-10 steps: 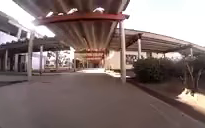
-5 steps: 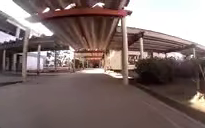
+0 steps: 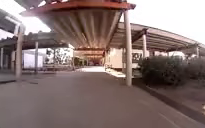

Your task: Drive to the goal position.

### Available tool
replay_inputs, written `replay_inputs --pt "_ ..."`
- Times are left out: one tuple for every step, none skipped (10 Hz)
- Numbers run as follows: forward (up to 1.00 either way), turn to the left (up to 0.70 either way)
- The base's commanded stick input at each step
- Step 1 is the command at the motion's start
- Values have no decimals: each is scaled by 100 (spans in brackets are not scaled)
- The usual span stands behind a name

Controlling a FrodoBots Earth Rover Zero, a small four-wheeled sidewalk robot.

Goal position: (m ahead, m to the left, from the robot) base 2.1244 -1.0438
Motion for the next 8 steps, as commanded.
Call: replay_inputs --pt "70 0" --pt "70 0" --pt "70 0" --pt "70 0" --pt "70 0" --pt "70 0" --pt "70 0" --pt "70 0"
